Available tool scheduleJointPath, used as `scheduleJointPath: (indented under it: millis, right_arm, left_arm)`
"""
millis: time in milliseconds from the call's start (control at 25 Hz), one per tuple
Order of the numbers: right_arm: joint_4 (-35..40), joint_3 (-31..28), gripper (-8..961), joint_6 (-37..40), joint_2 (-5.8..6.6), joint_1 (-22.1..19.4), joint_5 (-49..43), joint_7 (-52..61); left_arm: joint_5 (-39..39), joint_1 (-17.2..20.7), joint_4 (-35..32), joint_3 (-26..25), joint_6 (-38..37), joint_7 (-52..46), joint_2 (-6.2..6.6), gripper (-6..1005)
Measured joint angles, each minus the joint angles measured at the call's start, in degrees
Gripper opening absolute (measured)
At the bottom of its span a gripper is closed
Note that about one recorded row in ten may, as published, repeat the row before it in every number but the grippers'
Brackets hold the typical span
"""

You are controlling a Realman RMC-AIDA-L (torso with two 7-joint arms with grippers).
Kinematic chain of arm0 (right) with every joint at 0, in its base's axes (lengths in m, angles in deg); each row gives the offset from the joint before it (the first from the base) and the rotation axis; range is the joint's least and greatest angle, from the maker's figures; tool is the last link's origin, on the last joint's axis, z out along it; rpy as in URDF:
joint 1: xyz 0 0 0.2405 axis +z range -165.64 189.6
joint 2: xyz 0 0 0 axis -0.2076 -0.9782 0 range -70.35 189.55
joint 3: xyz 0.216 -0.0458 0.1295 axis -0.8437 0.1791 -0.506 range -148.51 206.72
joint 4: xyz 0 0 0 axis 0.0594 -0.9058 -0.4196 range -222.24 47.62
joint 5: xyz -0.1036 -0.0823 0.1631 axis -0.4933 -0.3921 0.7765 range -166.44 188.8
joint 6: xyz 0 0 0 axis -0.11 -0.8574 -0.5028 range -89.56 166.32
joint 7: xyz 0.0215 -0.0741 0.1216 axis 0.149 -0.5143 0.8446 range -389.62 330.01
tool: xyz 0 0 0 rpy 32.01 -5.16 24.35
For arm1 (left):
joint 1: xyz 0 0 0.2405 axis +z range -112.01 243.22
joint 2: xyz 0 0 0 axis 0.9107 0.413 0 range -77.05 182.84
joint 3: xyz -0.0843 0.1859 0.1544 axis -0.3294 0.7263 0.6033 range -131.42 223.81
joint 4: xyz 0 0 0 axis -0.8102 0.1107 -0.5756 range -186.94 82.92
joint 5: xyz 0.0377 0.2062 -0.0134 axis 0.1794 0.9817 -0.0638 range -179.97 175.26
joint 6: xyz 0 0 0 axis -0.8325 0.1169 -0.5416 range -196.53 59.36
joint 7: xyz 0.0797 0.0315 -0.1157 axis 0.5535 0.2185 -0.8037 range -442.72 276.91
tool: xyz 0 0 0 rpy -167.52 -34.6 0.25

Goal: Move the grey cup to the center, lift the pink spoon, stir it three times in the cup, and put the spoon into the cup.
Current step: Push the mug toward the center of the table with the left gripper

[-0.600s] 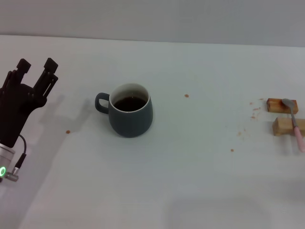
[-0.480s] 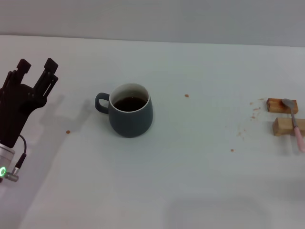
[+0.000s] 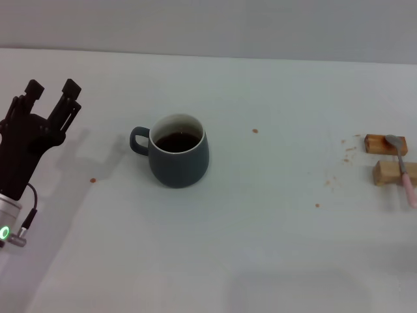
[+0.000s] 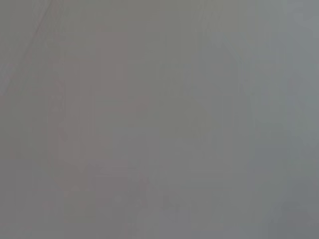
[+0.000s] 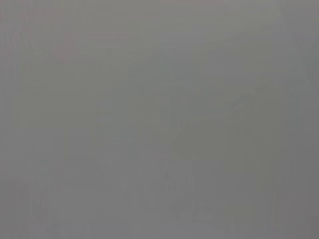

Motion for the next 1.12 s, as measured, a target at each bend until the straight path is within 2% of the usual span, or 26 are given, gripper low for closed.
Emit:
scheduleJointPath:
  millis: [440, 680, 800, 960, 1120]
  right_arm:
    - [0.0, 0.0, 711, -0.1, 0.0, 0.0, 0.0, 0.0]
    - [0.0, 0.0, 709, -0.2, 0.0, 0.0, 0.0, 0.0]
    - [0.0, 0.0, 710, -0.2, 0.04, 0.0, 0.0, 0.0]
    - [0.0, 0.0, 711, -0.2, 0.06, 0.0, 0.0, 0.0]
    - [0.2, 0.0, 709, -0.2, 0.08, 0.0, 0.0, 0.0]
  left_arm:
    - [0.4, -1.7, -1.7, 0.3, 4.9, 0.6, 0.03, 813]
    - [4.8, -4.0, -5.3, 0.3, 6.3, 0.7, 0.16, 813]
    - [4.8, -4.0, -5.3, 0.3, 6.3, 0.7, 0.16, 813]
    - [8.1, -6.5, -8.9, 0.3, 8.6, 2.0, 0.27, 813]
    - [8.9, -6.6, -8.5, 0.4, 10.1, 3.4, 0.28, 813]
